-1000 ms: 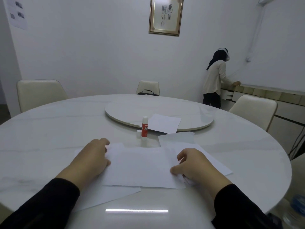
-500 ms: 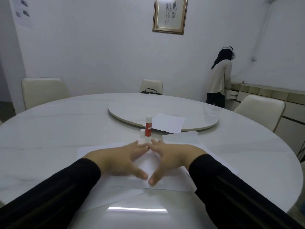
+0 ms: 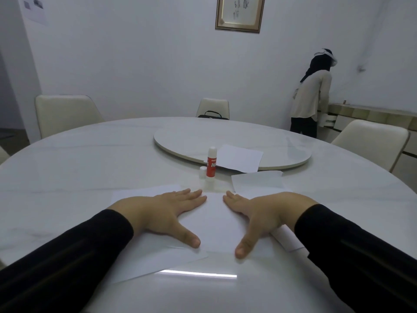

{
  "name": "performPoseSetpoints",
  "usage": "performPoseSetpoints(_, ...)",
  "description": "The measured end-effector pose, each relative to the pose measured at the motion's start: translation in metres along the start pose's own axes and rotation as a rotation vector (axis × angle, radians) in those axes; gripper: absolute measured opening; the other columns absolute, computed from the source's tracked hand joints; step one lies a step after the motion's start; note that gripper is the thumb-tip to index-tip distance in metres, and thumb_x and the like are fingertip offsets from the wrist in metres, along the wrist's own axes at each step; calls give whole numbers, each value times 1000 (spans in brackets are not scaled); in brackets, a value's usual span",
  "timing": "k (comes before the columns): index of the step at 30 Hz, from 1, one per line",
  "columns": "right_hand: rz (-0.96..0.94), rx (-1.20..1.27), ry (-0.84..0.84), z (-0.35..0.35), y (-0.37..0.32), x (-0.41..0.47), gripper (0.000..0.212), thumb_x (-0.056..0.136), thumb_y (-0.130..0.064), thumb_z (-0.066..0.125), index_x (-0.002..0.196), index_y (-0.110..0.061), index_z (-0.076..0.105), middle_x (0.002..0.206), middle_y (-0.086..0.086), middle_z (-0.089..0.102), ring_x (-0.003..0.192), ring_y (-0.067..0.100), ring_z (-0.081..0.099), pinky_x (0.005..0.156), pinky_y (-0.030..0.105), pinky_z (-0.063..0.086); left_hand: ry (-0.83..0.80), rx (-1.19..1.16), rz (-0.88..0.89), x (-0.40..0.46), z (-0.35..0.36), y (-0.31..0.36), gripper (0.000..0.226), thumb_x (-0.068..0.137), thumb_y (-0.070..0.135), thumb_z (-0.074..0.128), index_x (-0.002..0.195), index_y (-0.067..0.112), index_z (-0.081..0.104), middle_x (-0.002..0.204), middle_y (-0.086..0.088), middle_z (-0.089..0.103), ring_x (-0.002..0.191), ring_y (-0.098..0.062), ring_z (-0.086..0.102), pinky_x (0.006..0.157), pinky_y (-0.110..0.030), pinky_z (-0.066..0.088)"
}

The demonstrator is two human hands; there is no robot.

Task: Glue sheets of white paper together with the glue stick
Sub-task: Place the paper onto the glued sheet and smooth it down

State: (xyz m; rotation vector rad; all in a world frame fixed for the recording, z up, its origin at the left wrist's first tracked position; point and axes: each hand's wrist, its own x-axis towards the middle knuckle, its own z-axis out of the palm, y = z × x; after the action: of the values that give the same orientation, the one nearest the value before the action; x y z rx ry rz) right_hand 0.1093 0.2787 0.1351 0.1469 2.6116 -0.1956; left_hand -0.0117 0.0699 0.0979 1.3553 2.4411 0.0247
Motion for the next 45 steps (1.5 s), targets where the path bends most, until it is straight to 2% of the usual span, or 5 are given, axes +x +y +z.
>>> performPoseSetpoints(19,-72,87,173,24,24,-14,127,49,-78,66,148,-41,-4,155,-27,-8,145,5,0,119,35,5,117,-27,61,-24,9,-14,94,55,91,40,135,65,-3,146,40,-12,135,13,-18,115,-27,-5)
performPoseSetpoints(24,-31,242,480,15,4,3,87,67,-68,65,138,-26,39,134,-9,42,115,8,39,99,26,34,134,-62,68,-23,9,-13,98,54,90,45,137,62,2,148,38,-9,136,12,-16,115,-27,-4)
performPoseSetpoints(30,141,203,356,-6,-8,16,97,42,-71,75,125,-28,48,115,-9,51,104,16,50,89,32,42,155,-77,80,-21,10,-12,99,53,89,49,137,62,4,150,36,-7,136,12,-18,116,-29,-4)
performPoseSetpoints(34,105,229,262,-21,-8,10,70,47,-61,79,105,-29,57,100,-13,60,92,11,59,79,30,46,169,-104,85,-22,10,-12,101,51,87,52,135,64,2,149,37,-8,135,14,-16,117,-29,-2)
performPoseSetpoints(45,101,604,557,-2,16,2,51,50,-28,88,89,-26,55,95,-7,57,76,10,60,60,25,47,290,-308,-41,-22,12,-15,102,55,86,54,138,61,0,155,25,-6,142,2,-5,118,-32,5)
